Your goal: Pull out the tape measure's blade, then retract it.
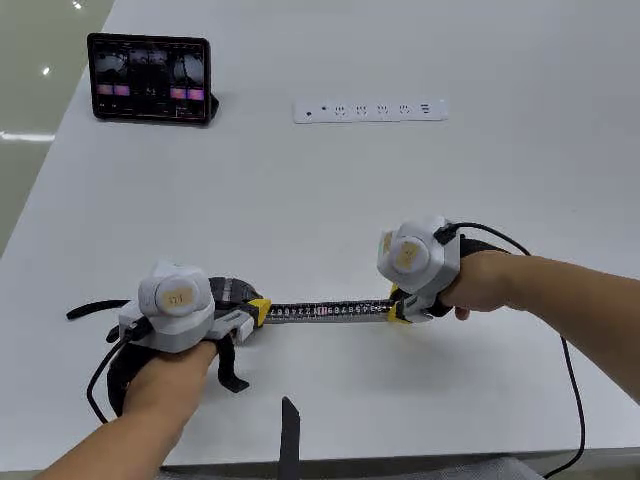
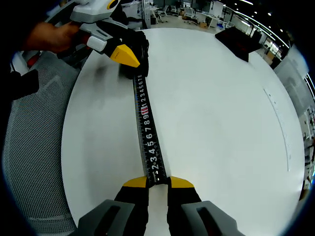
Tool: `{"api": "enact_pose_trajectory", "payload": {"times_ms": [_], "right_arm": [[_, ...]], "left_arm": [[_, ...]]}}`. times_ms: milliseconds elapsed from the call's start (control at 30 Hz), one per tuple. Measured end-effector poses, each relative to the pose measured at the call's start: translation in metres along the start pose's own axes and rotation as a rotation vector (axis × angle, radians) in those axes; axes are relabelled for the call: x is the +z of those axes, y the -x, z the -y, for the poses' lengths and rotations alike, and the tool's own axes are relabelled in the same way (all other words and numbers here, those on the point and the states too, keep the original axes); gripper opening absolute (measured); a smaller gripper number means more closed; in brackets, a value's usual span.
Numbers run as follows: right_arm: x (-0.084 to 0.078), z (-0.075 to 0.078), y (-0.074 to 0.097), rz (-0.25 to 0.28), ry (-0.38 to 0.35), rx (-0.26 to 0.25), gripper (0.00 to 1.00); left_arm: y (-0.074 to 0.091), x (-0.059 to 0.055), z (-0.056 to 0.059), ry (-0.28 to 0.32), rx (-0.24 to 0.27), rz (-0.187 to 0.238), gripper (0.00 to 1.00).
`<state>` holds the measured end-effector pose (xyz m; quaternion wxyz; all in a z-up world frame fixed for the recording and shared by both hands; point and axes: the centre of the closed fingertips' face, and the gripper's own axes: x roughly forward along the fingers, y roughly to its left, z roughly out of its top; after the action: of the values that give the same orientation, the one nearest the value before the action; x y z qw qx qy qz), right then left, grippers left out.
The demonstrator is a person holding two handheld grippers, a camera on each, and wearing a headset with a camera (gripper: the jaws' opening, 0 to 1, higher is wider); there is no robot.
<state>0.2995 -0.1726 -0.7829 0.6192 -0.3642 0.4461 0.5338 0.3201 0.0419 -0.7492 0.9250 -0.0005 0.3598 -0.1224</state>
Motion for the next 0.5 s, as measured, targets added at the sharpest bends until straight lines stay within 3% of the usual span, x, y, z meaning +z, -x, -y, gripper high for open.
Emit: {"api": "enact_pose_trajectory", "payload": {"times_ms": [500], "right_arm": [[0.0062,-0.0020,-0.0024,-0.006,0.011,0.008,0.10]], "left_arm": [[-0.0001,-0.0010,0.0004,0.002,-0.002,-0.003,0.61]]}}
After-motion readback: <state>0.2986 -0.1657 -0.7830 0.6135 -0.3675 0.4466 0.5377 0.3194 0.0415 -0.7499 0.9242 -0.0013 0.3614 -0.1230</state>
